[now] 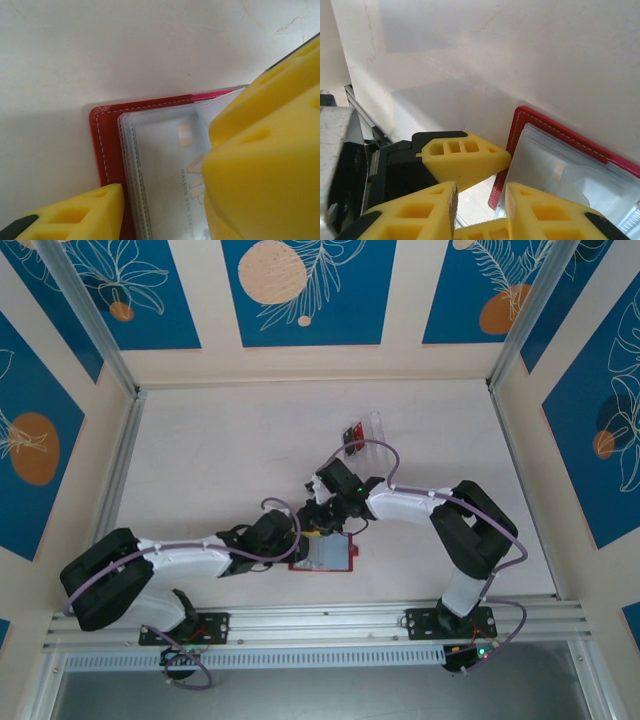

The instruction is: Put the credit cards into the card holder

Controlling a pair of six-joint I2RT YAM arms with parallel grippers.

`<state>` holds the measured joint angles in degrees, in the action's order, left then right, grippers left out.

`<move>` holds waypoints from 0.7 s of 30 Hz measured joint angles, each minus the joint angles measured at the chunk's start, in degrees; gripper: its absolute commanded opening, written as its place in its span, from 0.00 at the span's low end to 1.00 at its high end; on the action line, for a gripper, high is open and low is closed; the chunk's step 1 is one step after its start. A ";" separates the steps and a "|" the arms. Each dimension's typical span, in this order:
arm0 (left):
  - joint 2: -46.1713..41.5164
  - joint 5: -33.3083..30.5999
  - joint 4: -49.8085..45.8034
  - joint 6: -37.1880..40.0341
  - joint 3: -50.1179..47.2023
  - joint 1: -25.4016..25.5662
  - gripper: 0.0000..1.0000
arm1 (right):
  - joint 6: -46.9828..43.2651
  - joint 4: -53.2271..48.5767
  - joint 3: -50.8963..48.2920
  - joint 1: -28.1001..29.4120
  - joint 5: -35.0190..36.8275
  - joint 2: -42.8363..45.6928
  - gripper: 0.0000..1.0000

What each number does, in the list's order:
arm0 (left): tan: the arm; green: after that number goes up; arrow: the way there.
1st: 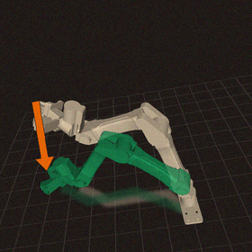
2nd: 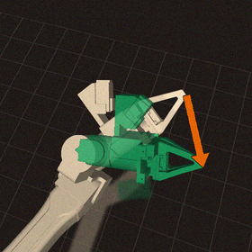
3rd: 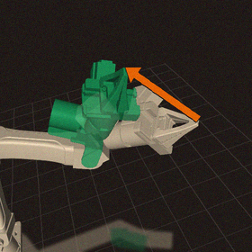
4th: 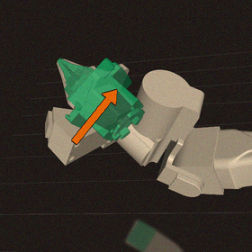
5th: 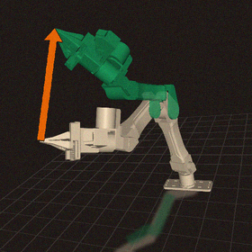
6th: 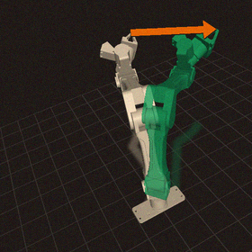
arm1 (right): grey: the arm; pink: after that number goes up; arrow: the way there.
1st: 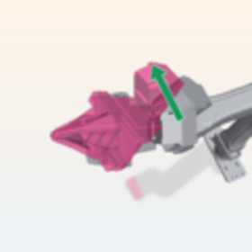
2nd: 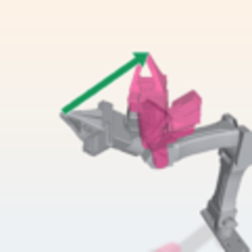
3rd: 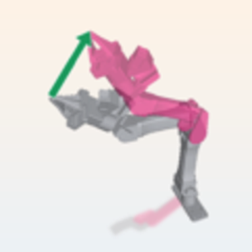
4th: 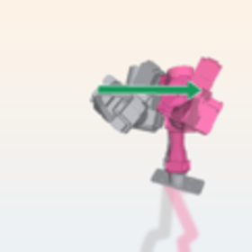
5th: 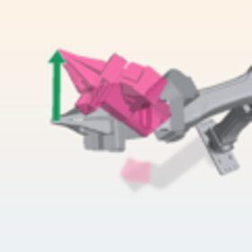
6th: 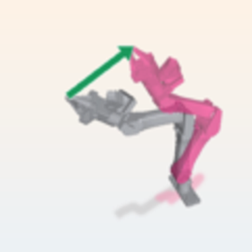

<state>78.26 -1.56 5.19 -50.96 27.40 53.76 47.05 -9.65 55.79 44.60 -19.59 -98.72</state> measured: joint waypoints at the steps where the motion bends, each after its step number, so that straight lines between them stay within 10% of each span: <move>1: -0.74 0.02 -0.04 -0.15 -0.52 -0.02 0.53 | 0.13 0.11 0.00 -0.07 -0.20 0.04 0.36; 17: -10.51 -3.21 -7.43 -1.90 -4.22 -1.86 0.61 | -3.58 -4.46 0.98 -2.58 -1.01 8.41 0.40; 21: -10.49 -3.04 -7.43 -1.75 -4.31 -2.01 0.60 | -5.03 -12.09 0.96 -5.42 7.30 12.87 0.27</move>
<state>67.77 -4.60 -2.24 -52.71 23.09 51.75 42.02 -21.74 56.75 39.18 -12.29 -85.84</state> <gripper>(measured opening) 0.605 0.321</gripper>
